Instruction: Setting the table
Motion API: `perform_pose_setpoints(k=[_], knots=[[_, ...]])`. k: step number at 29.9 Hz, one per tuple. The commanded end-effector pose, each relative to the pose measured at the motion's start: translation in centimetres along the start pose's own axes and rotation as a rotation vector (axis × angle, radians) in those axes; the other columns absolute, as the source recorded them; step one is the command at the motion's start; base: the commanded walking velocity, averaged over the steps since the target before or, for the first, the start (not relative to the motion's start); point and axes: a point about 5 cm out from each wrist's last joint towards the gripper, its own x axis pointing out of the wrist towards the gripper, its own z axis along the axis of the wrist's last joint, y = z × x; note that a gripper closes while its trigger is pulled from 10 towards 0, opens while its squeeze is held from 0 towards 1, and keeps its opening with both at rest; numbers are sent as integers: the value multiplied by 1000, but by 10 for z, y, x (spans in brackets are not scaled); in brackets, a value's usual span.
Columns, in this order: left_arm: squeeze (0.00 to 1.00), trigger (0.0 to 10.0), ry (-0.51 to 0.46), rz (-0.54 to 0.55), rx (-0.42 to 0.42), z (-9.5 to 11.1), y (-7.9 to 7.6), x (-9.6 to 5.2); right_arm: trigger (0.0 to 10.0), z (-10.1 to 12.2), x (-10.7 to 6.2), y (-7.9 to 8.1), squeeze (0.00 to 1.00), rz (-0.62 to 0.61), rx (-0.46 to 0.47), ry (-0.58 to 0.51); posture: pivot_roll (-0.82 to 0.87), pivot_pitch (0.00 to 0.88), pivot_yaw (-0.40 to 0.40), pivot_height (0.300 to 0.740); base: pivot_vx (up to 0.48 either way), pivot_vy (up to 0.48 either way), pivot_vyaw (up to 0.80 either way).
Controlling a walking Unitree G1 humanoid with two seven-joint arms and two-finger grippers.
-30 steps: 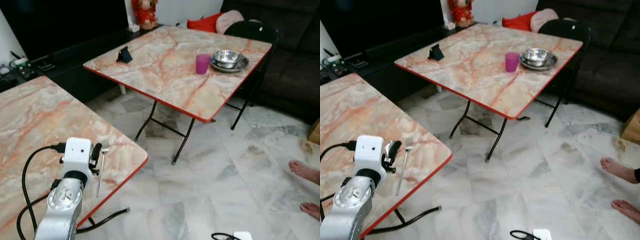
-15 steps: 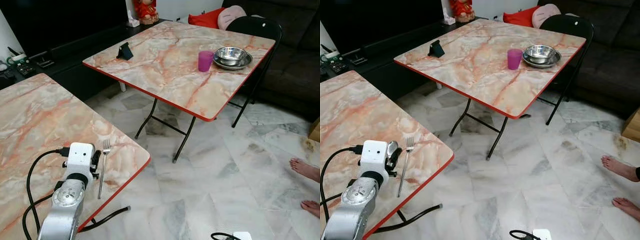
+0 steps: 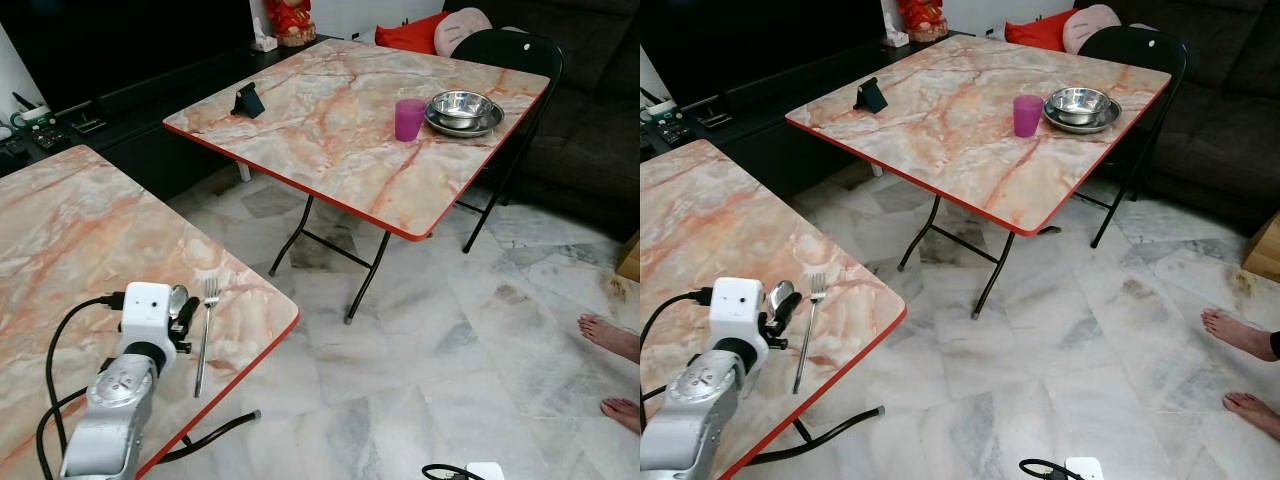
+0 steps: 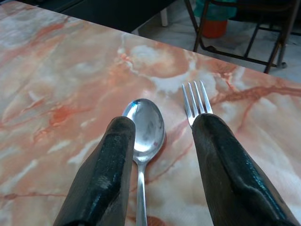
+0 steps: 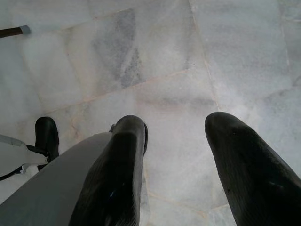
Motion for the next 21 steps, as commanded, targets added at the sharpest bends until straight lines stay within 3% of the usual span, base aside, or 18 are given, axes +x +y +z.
perform_pose_setpoints(k=[1,12,13,14,19,20,21], knots=[[0,10000,13,-17,6,-6,1,-1,10000,0,0,1,0,7,-13,7,26,0,30,732,0,0,0],[0,10000,51,-9,13,-16,0,0,10000,0,0,0,0,7,-18,8,26,0,26,732,0,0,0],[153,10000,50,-9,13,-16,0,1,10000,0,0,0,0,7,-18,8,26,0,26,732,0,0,0],[1000,10000,49,-9,13,-16,-1,1,10000,0,0,0,0,7,-18,8,26,0,26,732,0,0,0],[1000,10000,38,0,2,-14,-1,3,10000,0,0,0,0,7,-17,7,25,0,29,732,0,0,0],[0,10000,39,-1,5,-14,-1,3,10000,0,0,0,0,8,-17,7,25,0,29,732,0,0,0],[0,10000,45,-3,12,-15,-1,4,10000,0,0,0,0,8,-17,8,25,0,29,732,0,0,0]])
